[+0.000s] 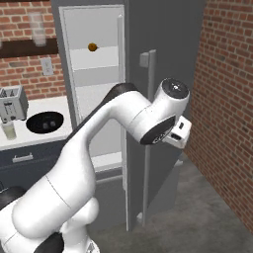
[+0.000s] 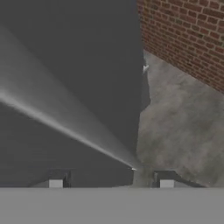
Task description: Grab a lemon wedge from the fridge and one ice cube from the ice bowl, and put them in the glass of lemonade.
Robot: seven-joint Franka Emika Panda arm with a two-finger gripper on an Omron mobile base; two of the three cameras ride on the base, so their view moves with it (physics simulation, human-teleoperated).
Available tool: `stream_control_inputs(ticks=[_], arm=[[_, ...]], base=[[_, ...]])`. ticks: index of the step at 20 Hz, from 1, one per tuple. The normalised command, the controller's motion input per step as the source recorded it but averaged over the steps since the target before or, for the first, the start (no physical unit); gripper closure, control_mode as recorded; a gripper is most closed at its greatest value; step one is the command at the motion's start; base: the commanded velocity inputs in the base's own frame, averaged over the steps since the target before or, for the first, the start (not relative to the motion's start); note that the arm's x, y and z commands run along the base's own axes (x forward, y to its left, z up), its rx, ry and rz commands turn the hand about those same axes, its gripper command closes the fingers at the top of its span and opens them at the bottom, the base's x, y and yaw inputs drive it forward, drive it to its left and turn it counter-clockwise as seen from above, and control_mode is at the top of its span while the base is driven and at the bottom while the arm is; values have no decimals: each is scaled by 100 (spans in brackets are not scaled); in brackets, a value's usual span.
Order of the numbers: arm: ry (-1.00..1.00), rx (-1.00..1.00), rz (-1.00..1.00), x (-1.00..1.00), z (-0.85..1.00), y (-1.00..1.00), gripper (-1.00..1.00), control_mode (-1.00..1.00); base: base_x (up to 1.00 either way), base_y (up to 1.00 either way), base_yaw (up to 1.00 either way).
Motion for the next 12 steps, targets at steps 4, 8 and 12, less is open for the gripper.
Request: stream_control_inputs(ticks=[4, 8, 12], arm=[[-23, 0, 0, -100, 34, 3, -100, -100], [-24, -4, -1, -88, 36, 55, -100, -100], [-20, -14, -6, -45, 31, 98, -100, -100]], base=[[0, 0, 0], [0, 0, 0], [0, 0, 0]])
